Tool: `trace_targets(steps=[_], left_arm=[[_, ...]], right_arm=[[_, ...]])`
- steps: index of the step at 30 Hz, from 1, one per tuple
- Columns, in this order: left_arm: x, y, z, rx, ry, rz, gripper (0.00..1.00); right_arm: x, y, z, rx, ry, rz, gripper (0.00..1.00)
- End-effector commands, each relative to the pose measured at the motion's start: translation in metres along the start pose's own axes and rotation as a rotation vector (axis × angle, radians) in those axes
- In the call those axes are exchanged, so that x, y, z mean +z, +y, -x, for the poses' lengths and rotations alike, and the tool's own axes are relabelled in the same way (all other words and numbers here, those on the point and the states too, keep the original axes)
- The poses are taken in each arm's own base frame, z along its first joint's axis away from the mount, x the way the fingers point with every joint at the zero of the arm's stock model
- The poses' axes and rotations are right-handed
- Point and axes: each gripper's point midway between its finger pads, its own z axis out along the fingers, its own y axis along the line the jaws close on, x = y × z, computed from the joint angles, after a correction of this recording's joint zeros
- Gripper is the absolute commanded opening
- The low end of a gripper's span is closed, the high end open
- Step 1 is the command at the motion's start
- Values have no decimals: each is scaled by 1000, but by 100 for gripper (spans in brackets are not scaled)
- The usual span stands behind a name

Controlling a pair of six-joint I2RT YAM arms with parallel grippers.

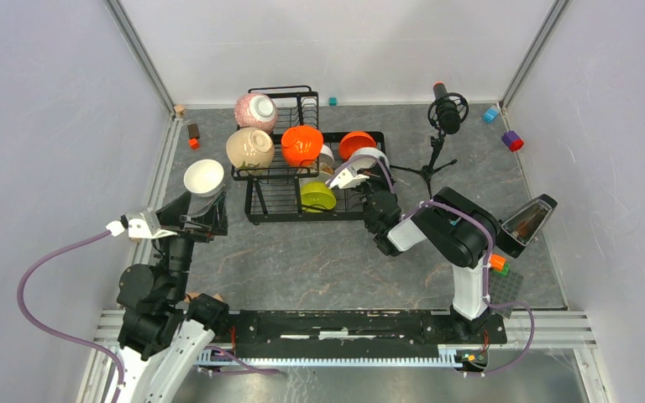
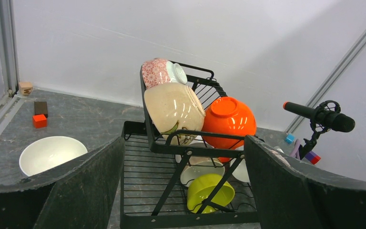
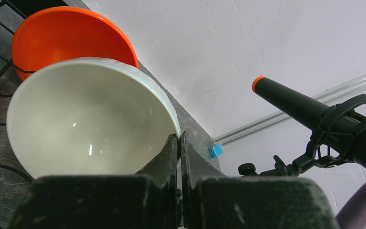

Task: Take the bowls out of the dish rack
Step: Pick up the bowl from the dish rack.

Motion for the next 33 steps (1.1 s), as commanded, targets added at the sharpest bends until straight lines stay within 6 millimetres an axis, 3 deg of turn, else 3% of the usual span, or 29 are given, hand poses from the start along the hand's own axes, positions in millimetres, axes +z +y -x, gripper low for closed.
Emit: trace_targets(steps=[1, 23, 33], left_arm=[[1, 2, 8, 28, -32, 7, 100], [1, 4, 9, 26, -38, 22, 100], [-1, 8, 11, 23, -45, 39, 100]], right_arm=[[3, -64, 32, 191, -88, -239, 0], [11, -101, 51, 286, -85, -332, 0], [6, -119, 55, 330, -81, -348, 0]])
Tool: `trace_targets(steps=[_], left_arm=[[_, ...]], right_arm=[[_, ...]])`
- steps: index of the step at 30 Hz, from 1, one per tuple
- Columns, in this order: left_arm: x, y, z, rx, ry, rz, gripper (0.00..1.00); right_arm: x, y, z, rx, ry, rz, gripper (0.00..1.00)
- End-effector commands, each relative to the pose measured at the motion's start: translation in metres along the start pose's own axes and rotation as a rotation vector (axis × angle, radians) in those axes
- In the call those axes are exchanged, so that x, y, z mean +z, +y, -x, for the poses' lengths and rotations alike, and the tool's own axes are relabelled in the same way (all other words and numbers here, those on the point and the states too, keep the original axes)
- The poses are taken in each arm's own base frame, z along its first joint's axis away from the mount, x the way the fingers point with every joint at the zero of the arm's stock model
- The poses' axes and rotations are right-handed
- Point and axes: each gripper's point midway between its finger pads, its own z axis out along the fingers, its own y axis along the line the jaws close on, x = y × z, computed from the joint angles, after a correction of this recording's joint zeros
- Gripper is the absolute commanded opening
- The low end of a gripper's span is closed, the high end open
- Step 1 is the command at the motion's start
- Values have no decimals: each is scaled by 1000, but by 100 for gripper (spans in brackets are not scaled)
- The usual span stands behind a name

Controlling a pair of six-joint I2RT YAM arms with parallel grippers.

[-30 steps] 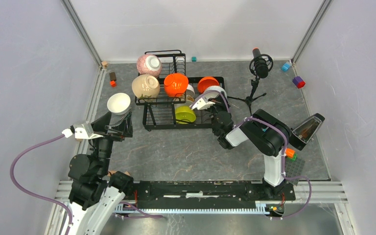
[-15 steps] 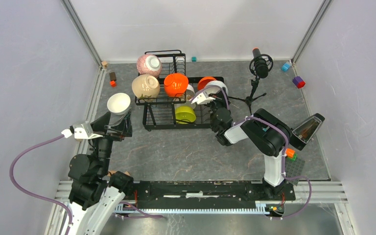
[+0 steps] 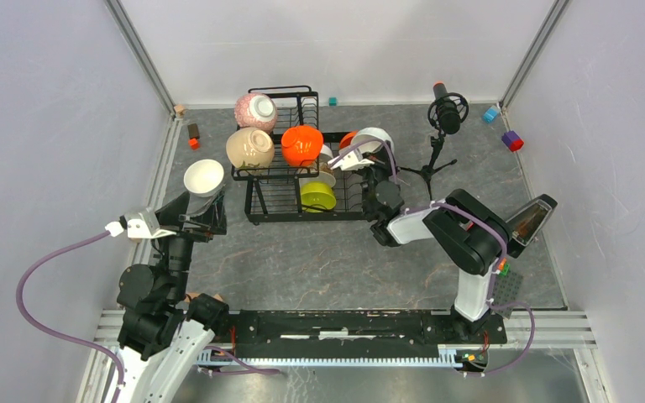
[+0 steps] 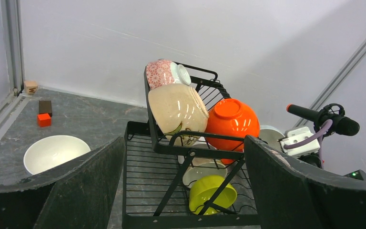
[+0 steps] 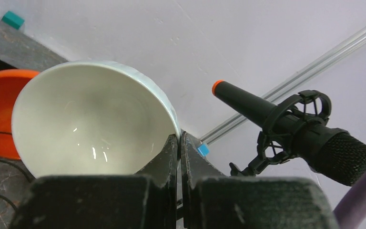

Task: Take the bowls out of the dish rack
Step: Pick up the bowl from the dish rack, then place the bowl at the center of the board.

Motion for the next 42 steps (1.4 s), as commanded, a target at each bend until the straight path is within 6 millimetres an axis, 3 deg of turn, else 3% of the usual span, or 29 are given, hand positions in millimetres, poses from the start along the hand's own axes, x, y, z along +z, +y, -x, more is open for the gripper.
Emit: trace_targets(steps=[1, 13, 21, 35, 42], left_arm=[[-1, 4, 10, 23, -41, 19, 100], [-3, 6, 12, 20, -51, 26, 100], [-2, 6, 11, 23, -46, 26, 100], [3, 12, 5, 45, -21, 64, 100], [12, 10, -3, 42, 23, 76, 100]], right_arm=[[3, -67, 35, 230, -88, -195, 0], [-4, -85, 33, 362, -11, -154, 0], [-17, -86, 48, 555, 80, 79, 0], [-89, -87, 79, 840, 118, 536, 0], [-126, -92, 80, 875, 137, 682, 0]])
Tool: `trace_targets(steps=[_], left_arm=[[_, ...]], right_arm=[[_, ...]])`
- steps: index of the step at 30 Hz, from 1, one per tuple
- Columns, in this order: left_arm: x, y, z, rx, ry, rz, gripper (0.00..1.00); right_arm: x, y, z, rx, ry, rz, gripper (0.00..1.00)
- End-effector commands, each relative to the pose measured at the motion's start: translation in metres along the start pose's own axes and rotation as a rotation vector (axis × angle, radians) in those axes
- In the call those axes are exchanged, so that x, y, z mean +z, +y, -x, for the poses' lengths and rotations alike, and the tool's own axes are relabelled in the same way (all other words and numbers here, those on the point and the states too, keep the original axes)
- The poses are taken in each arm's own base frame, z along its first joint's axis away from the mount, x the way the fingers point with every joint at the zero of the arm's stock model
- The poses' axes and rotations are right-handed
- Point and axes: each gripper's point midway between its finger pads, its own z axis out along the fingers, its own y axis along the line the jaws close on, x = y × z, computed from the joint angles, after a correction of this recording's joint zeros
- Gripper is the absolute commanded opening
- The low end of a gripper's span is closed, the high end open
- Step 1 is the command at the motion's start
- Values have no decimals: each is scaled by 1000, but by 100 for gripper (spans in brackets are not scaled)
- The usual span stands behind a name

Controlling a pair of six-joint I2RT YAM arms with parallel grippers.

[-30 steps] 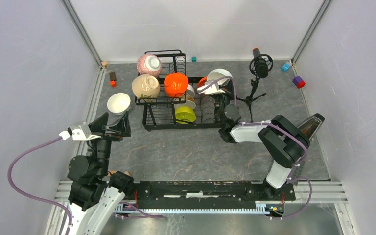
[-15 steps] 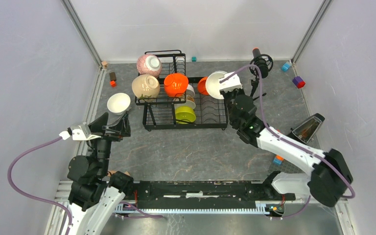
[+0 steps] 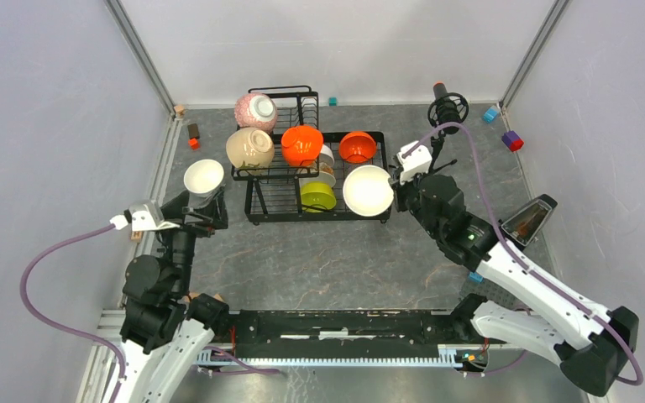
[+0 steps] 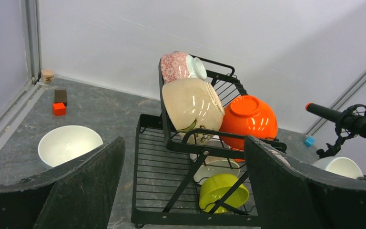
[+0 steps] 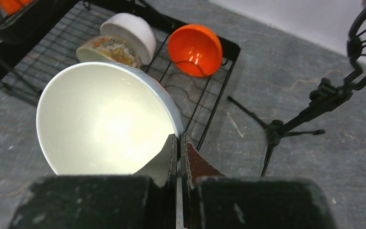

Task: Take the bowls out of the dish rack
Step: Place the bowl at the center of the board.

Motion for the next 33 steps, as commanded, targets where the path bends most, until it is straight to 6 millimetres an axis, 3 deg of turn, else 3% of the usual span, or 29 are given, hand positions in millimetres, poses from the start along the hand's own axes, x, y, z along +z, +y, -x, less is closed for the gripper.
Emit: trace_targets(steps=[1, 11, 16, 19, 28, 33], left_arm=[[6, 0, 2, 28, 10, 14, 100], [12, -10, -11, 6, 76, -15, 100], [13, -29, -36, -28, 267, -73, 100], [9, -41, -52, -76, 375, -109, 100], [-7, -62, -58, -138, 558, -156, 100], [-22, -73, -73, -158, 723, -186, 100]], right_arm=[[-29, 15, 35, 113, -63, 124, 0], [-44, 25, -21, 114, 61, 189, 0], [-44, 36, -57, 123, 150, 233, 0], [-43, 43, -76, 132, 192, 257, 0], [-42, 70, -124, 137, 359, 371, 0], [-44, 79, -146, 142, 436, 409, 0]])
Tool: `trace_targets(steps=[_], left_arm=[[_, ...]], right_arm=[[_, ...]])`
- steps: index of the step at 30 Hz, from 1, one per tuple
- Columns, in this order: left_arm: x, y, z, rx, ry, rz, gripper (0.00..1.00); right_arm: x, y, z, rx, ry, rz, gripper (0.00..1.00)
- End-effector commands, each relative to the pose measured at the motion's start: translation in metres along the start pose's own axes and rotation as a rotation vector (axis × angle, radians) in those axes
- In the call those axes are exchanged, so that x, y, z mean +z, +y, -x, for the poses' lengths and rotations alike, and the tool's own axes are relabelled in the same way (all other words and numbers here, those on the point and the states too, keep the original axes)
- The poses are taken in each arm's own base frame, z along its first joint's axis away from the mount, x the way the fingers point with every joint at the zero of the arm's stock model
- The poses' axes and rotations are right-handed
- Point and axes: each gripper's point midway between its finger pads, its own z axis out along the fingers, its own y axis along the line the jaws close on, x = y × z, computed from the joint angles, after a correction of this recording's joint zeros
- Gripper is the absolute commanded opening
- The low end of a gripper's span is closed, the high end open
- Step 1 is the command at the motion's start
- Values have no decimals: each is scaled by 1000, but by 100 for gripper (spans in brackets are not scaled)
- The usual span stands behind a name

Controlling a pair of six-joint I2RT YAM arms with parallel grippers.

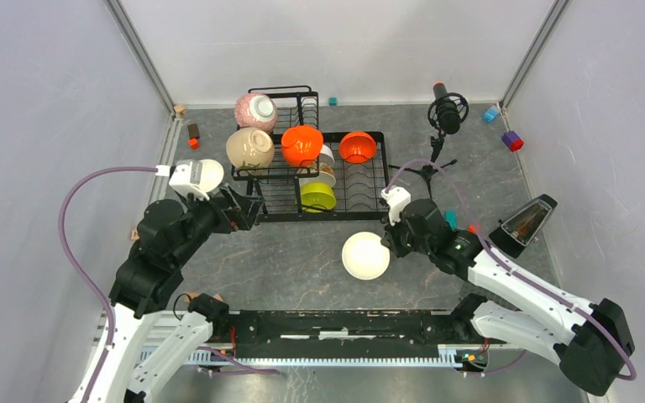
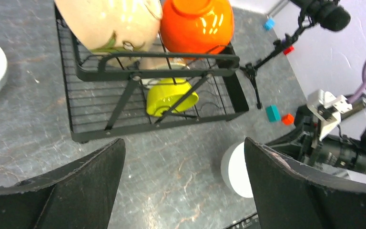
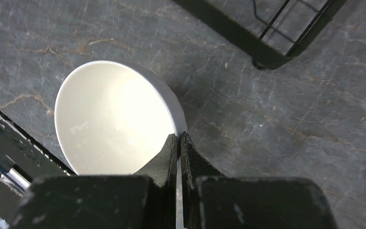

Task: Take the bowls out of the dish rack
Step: Place the bowl at the center of the board.

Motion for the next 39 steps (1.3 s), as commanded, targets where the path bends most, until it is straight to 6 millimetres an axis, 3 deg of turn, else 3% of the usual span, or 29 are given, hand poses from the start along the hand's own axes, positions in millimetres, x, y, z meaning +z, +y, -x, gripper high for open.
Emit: trace_targets(steps=[1, 7, 12, 20, 28, 34, 39], left_arm=[[-9, -14, -24, -64, 161, -44, 100], [-8, -5, -52, -99, 255, -10, 100], [-4, -1, -68, -91, 296, 15, 100], [6, -20, -78, 14, 340, 32, 100], [16, -62, -94, 146, 360, 30, 100], [19, -78, -102, 128, 364, 33, 100], [18, -110, -137, 161, 385, 27, 100]], right_arm=[[6, 17, 5, 30, -25, 86, 0], [15, 12, -23, 60, 32, 69, 0], [18, 8, -30, 62, 39, 48, 0], [17, 6, -36, 51, 57, 41, 1], [11, 6, -35, 33, 56, 45, 34], [2, 4, -35, 32, 37, 35, 55], [-2, -6, -32, 124, -23, -35, 64]])
